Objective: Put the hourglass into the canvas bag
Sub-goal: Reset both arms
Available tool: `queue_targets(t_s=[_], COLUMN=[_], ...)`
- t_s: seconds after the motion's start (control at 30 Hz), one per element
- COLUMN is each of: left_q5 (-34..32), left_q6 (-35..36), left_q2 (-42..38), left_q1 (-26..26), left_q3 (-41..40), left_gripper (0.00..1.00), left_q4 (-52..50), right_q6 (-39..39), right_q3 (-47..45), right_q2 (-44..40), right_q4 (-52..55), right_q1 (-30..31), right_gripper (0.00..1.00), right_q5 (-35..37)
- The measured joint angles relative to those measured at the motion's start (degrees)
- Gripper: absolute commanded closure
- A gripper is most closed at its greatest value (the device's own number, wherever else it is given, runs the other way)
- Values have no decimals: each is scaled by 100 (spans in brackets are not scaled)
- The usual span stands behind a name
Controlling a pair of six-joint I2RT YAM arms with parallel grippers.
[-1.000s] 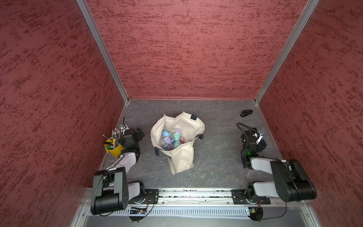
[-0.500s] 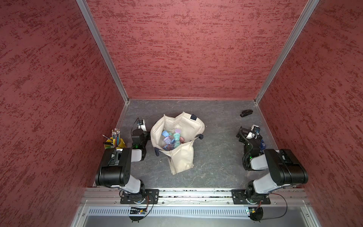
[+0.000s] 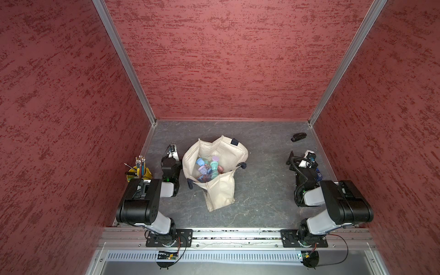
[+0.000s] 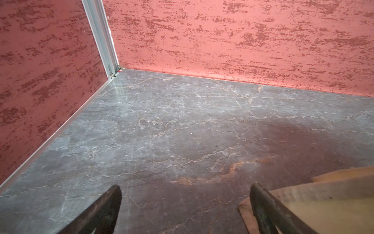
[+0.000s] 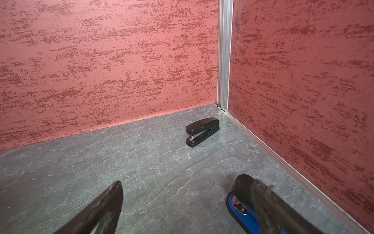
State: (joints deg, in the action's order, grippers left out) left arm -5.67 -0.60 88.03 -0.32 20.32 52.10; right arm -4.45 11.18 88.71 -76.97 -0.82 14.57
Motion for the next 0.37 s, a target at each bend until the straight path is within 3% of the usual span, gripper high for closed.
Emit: queue_targets(t_s=[0.37], left_q5=[-33], left_q6=[4], left_q2=[0], left_q1=[11], left_q3=[2], left_gripper=[0], left_q4=[-2], right_q6=[2], right_q3=[0], right_q2=[0], right_q4=[4], right_q1=[0], right_gripper=[1], right_q5=[-26])
